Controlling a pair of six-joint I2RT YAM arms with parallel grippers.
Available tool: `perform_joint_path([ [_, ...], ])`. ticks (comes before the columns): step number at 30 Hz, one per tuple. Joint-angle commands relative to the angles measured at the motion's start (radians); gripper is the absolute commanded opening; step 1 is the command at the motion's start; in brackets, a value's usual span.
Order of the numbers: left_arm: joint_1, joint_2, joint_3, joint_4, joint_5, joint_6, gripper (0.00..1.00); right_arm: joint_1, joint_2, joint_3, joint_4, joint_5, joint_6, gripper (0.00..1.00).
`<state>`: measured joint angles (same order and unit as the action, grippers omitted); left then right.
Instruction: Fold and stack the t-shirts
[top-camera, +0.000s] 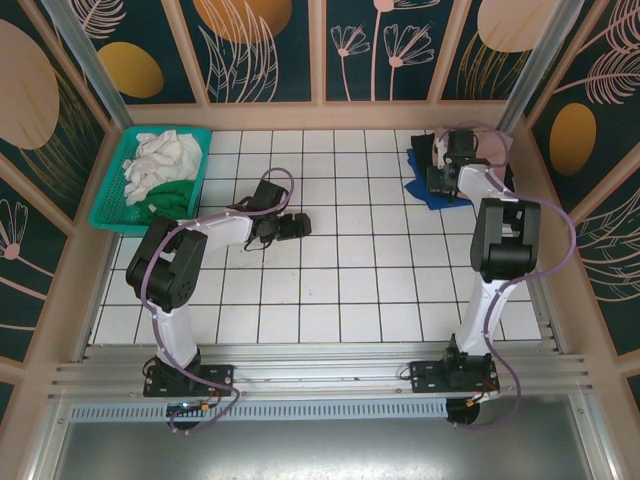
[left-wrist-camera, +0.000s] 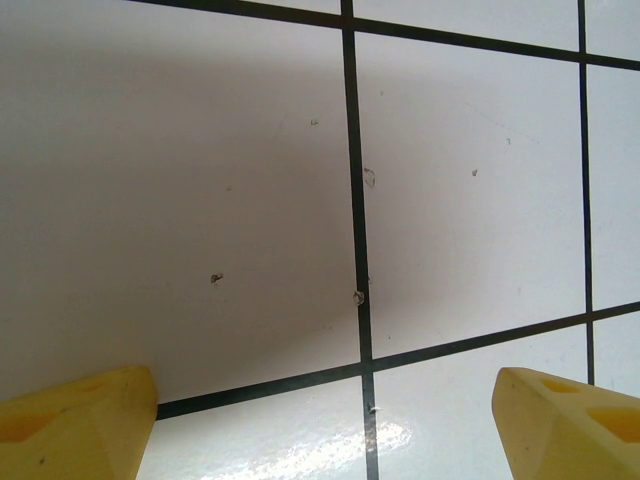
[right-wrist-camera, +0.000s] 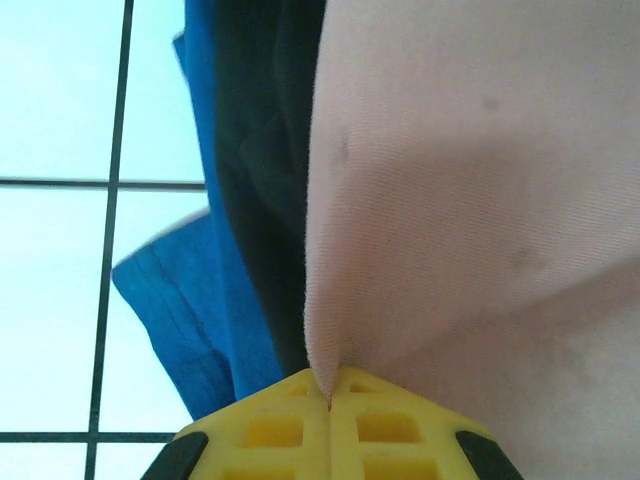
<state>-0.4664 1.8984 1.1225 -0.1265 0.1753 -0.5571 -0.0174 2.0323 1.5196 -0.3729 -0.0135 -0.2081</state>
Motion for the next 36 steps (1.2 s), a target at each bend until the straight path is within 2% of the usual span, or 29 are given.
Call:
perform_joint_path([
  [1,0.006,-0.021,-0.018,0.001,0.005,0.024,0.87,0.005,0.029,0.04,-0.109,-0.065,-0.039,0.1],
  [3,0.006,-0.023,-0.019,-0.004,0.0,0.026,0.87,0.005,-0.001,0.032,-0.106,-0.065,-0.032,0.15],
  [7,0.007,-0.025,-0.01,-0.017,-0.011,0.031,0.87,0.005,-0.107,0.006,-0.044,-0.077,0.019,0.38],
  [8,0.007,-0.028,-0.006,-0.022,-0.013,0.031,0.88,0.006,-0.133,-0.005,-0.009,-0.067,0.042,0.48],
  [9,0.007,-0.03,-0.003,-0.025,-0.015,0.033,0.88,0.004,-0.151,-0.011,0.024,-0.048,0.073,0.54],
  [13,0.007,-0.042,0.003,-0.033,-0.024,0.03,0.89,-0.008,-0.131,-0.003,0.118,0.001,0.175,0.61],
  [19,0.007,-0.093,-0.005,-0.028,-0.055,0.015,0.95,-0.042,0.035,0.046,0.155,0.142,0.342,0.76],
  [20,0.007,-0.113,-0.015,-0.018,-0.068,0.012,0.98,-0.053,0.05,0.041,0.161,0.138,0.368,0.78],
  [25,0.017,-0.226,-0.045,0.026,-0.1,0.016,0.99,-0.086,0.078,0.083,0.123,0.034,0.416,0.89],
  [29,0.021,-0.315,-0.069,0.047,-0.178,0.032,0.98,-0.062,-0.069,-0.019,0.191,0.061,0.394,0.99],
  [31,0.021,-0.39,-0.118,0.113,-0.23,0.062,0.99,-0.052,-0.158,-0.094,0.231,0.102,0.383,0.99],
  [36,0.022,-0.629,-0.293,0.257,-0.509,0.15,0.98,-0.019,-0.421,-0.394,0.391,0.167,0.374,0.99],
])
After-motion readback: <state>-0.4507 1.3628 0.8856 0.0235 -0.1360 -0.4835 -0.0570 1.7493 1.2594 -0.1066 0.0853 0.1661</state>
